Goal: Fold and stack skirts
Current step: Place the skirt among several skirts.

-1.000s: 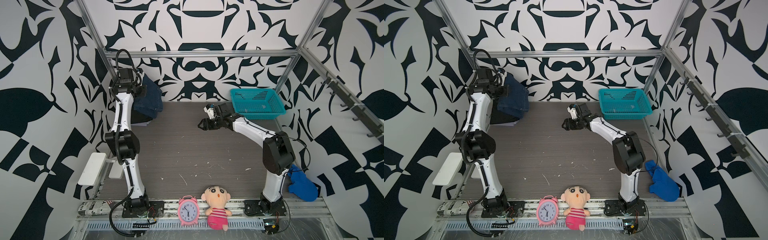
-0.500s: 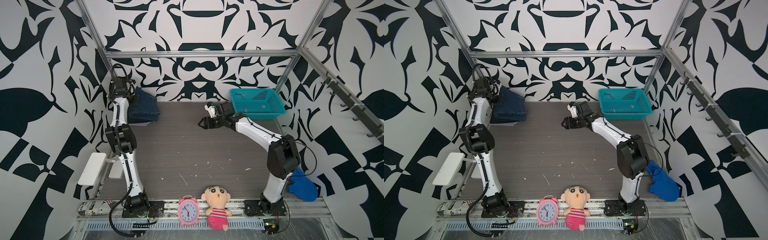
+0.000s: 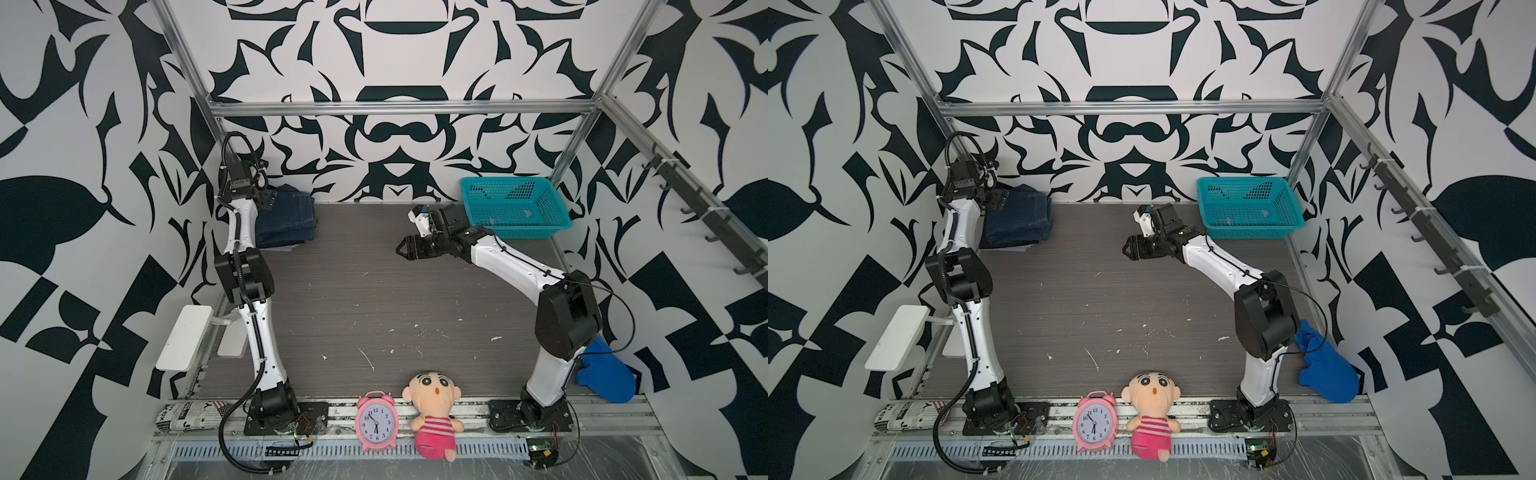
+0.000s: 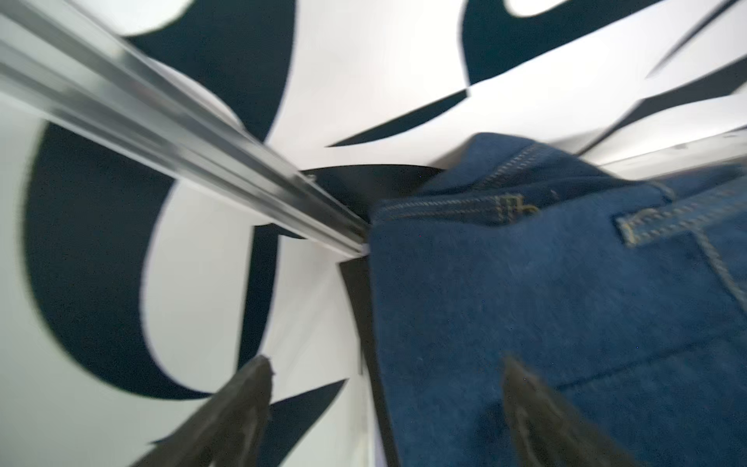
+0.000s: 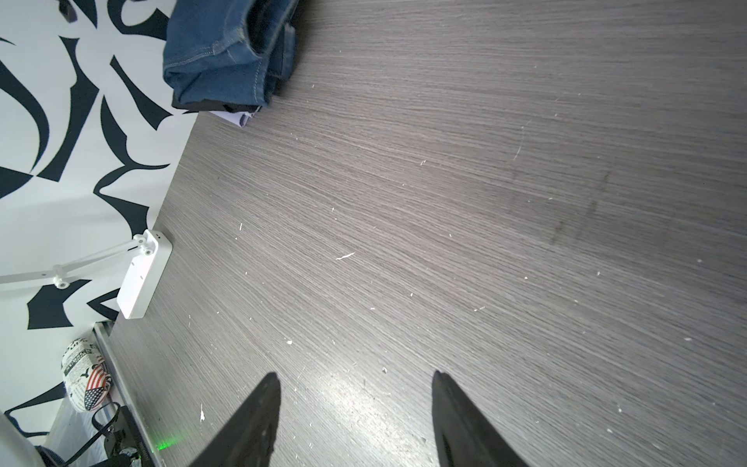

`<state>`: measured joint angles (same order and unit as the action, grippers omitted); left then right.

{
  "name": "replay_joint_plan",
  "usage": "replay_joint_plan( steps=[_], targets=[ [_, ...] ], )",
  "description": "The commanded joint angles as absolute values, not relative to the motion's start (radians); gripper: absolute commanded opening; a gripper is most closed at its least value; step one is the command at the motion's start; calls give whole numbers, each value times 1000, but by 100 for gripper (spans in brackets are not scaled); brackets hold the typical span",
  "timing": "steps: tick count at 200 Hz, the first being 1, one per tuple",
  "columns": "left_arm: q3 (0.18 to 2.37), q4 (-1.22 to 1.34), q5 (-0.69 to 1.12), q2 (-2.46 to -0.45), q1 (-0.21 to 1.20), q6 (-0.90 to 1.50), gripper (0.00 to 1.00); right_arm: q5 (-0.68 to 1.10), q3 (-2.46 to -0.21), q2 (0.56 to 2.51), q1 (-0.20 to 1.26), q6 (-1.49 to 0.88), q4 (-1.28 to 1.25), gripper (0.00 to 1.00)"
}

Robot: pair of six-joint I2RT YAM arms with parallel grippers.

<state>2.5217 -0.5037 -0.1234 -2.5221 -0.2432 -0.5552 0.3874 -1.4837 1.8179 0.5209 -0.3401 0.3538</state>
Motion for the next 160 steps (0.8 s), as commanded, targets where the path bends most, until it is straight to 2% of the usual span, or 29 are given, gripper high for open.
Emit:
replay_joint_plan(
  steps=[1,39,67,85,102,127,160],
  targets=[
    [2495,-360,-257,-2481,-227,-587,95,383,-1501,1775,529,-331,362,64],
    [2467,-365,-263,-2341,-195,-509,95,377,-1510,1777,539,-326,349,64],
    [2221,-283,-192,-2110,-121,-417,97,342,-1495,1771,539,-311,313,64],
    [2015,-187,-176,-1953,-59,-355,98,309,-1464,1748,539,-292,280,69],
    [1853,-137,-182,-1828,-4,-298,99,255,-1424,1707,538,-270,237,80],
    [1547,-35,-205,-1612,65,-163,99,64,-1344,1612,538,-209,172,92],
    [993,265,-255,-1309,113,17,99,-294,-966,1366,536,-59,-198,98]
  ],
)
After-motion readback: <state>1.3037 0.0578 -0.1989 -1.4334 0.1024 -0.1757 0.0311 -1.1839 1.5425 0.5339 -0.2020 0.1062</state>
